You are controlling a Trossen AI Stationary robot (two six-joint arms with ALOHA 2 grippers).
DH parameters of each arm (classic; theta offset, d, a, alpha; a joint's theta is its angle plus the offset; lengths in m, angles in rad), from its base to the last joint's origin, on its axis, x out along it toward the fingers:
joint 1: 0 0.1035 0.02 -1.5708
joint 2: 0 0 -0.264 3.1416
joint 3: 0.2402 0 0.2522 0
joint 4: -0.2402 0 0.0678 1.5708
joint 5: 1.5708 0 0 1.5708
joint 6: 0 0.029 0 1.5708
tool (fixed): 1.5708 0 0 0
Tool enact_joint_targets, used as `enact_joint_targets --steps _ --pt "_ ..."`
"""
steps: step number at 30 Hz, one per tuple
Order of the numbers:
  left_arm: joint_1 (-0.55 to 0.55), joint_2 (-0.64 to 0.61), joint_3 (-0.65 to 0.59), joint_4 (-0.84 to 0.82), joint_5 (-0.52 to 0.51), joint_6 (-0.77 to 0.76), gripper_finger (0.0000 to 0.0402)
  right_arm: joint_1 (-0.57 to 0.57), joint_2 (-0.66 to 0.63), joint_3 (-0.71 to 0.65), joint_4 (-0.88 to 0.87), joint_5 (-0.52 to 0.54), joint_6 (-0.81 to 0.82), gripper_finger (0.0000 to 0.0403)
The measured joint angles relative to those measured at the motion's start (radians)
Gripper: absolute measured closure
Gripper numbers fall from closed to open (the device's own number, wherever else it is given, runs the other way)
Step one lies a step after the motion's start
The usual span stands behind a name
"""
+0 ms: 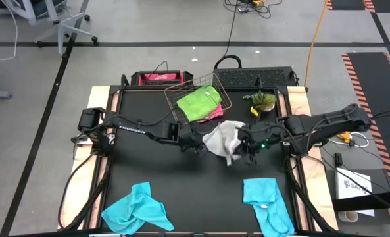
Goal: Fold microfiber towels
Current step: Fold the gray microfiber cloth
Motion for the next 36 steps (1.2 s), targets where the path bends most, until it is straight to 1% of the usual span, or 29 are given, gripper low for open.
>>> enact_joint_targets --steps 3,5,8,10,13,15,18,20,24,28,30,33,36 --pt "0.0 0.0 0.0 0.039 0.005 0.037 0.016 0.041 0.007 0.0 -0.001 -0.072 0.064 0.0403" --pt "0.006 0.0 0.0 0.067 0.006 0.065 0.016 0.07 0.008 0.0 -0.002 -0.101 0.103 0.0403" --pt "0.017 0.0 0.0 0.141 0.02 0.107 0.016 0.111 0.011 0.0 -0.003 -0.105 0.152 0.0403" --pt "0.026 0.0 0.0 0.187 0.062 0.125 0.016 0.134 0.011 0.0 -0.003 -0.102 0.184 0.0403" --pt "0.034 0.0 0.0 0.239 0.165 0.13 0.016 0.161 0.011 0.0 -0.006 -0.051 0.191 0.0403" --pt "0.032 0.0 0.0 0.238 0.222 0.143 0.016 0.171 0.011 0.0 -0.022 -0.004 0.19 0.0403" --pt "0.022 0.009 0.0 0.222 0.267 0.158 0.016 0.18 0.014 -0.012 -0.059 0.053 0.192 0.0403" --pt "0.014 0.025 0.0 0.223 0.285 0.158 0.016 0.18 0.016 -0.044 -0.062 0.057 0.194 0.0403" --pt "-0.008 0.083 -0.001 0.258 0.283 0.158 0.016 0.18 0.024 -0.135 -0.056 0.052 0.255 0.0403" --pt "-0.015 0.129 -0.001 0.304 0.226 0.175 0.016 0.193 0.023 -0.23 -0.008 0.048 0.317 0.0403" --pt "-0.005 0.14 -0.001 0.358 0.199 0.196 0.016 0.2 0.021 -0.267 0.022 0.04 0.345 0.0403" --pt "0.021 0.14 -0.001 0.389 0.165 0.207 0.016 0.205 0.022 -0.312 0.095 0.024 0.379 0.0403" --pt "0.049 0.147 -0.001 0.409 0.157 0.208 0.016 0.206 0.021 -0.343 0.163 0.025 0.386 0.0403"
